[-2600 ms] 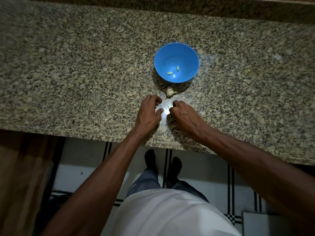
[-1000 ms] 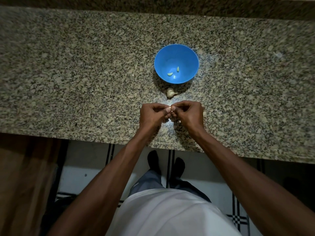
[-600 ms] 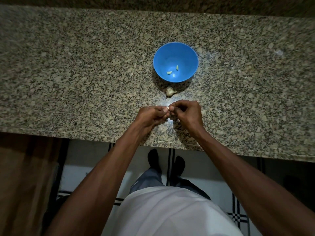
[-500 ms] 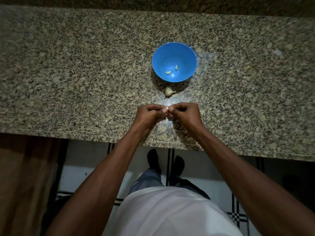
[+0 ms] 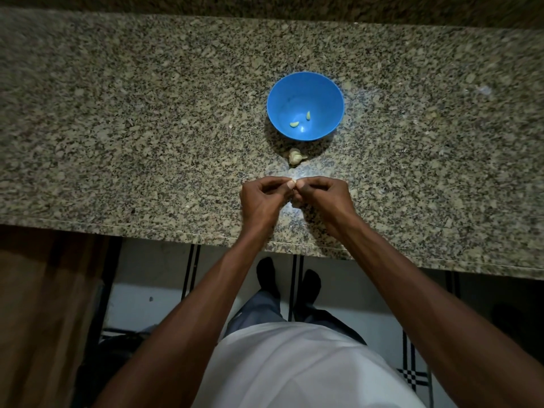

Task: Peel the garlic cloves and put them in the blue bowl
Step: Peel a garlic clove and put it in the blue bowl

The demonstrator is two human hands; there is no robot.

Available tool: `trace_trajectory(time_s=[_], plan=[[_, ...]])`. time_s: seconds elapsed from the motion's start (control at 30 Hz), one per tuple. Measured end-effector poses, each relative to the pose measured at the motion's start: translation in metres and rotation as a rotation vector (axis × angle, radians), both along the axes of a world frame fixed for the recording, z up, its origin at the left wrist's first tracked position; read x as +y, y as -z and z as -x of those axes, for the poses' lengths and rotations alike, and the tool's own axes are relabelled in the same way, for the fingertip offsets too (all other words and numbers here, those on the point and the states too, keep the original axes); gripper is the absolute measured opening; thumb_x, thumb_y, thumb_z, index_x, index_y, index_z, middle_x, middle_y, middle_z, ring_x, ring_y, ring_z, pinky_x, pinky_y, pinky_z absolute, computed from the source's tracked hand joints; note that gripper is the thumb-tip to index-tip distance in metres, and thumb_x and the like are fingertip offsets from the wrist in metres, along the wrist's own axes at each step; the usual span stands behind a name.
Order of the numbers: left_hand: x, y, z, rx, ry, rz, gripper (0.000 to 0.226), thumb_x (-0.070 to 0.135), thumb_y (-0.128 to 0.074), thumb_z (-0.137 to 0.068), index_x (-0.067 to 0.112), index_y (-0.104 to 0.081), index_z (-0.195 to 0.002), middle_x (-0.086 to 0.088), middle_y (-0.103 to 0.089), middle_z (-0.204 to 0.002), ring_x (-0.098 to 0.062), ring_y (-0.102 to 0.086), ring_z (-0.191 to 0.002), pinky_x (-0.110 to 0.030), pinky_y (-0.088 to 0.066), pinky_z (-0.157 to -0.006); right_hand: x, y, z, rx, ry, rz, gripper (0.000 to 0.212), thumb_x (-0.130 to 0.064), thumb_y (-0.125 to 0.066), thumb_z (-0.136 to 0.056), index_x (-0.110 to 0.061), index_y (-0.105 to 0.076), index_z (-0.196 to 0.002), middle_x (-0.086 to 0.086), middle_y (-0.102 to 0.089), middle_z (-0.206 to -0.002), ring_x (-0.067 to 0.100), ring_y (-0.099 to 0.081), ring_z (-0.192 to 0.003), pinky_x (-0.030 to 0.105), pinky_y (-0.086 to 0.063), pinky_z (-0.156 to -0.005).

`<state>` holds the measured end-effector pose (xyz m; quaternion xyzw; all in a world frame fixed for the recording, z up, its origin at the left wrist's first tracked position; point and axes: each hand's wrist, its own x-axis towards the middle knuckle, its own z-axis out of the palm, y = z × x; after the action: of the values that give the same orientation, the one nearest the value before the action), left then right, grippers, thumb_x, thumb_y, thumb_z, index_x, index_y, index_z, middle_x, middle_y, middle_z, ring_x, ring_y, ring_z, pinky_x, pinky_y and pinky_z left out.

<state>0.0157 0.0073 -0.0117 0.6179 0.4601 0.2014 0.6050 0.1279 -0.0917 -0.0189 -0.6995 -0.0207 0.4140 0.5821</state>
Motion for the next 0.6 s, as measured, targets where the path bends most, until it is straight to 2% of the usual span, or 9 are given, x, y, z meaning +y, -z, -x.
trace_trajectory(time_s=[0.1,0.3,0.37,0.47,0.6], plan=[[0.006,-0.002,0.004,0.001,0.054,-0.035,0.017,0.013,-0.086,-0.084,0.006,-0.082,-0.1,0.001,-0.08,-0.088,-0.007,-0.077,-0.082,-0.017,-0.058,-0.07,-0.002,-0.003,-0.004,0.083,-0.03,-0.031,0.018,-0.008,-0.079,-0.092,0.005,-0.078,-0.104,0.021,-0.078,-0.093,0.027,-0.074,-0.083,0.053,-0.061,-0.095],[0.004,-0.004,0.0,0.021,0.073,-0.163,0.012,0.014,-0.083,-0.089,0.008,-0.082,-0.099,0.004,-0.079,-0.086,-0.002,-0.075,-0.079,-0.015,-0.057,-0.07,-0.002,-0.007,0.002,0.09,-0.001,-0.051,0.024,-0.013,-0.08,-0.092,0.007,-0.077,-0.104,0.02,-0.078,-0.09,0.027,-0.074,-0.081,0.05,-0.063,-0.09],[0.003,0.0,0.001,0.034,0.111,-0.222,0.009,0.013,-0.08,-0.091,0.009,-0.081,-0.099,0.004,-0.078,-0.087,-0.002,-0.074,-0.08,-0.018,-0.059,-0.073,-0.004,-0.007,0.003,0.151,0.0,-0.06,0.024,-0.013,-0.08,-0.092,0.008,-0.076,-0.106,0.022,-0.078,-0.097,0.025,-0.074,-0.083,0.049,-0.063,-0.093],[0.003,0.007,0.006,0.063,0.187,-0.325,0.006,0.015,-0.075,-0.094,0.012,-0.078,-0.098,0.006,-0.076,-0.088,-0.004,-0.073,-0.08,-0.023,-0.061,-0.074,-0.007,-0.007,0.0,0.259,-0.01,-0.073,0.025,-0.009,-0.079,-0.092,0.009,-0.074,-0.109,0.025,-0.076,-0.11,0.024,-0.074,-0.091,0.042,-0.061,-0.098],[-0.003,0.01,0.009,0.081,0.262,-0.389,0.005,0.017,-0.069,-0.098,0.012,-0.071,-0.099,0.004,-0.073,-0.085,-0.006,-0.068,-0.076,-0.02,-0.054,-0.067,-0.008,-0.005,-0.006,0.341,-0.043,-0.09,0.012,-0.003,-0.078,-0.091,0.003,-0.074,-0.101,0.018,-0.076,-0.105,0.026,-0.073,-0.1,0.034,-0.06,-0.097]])
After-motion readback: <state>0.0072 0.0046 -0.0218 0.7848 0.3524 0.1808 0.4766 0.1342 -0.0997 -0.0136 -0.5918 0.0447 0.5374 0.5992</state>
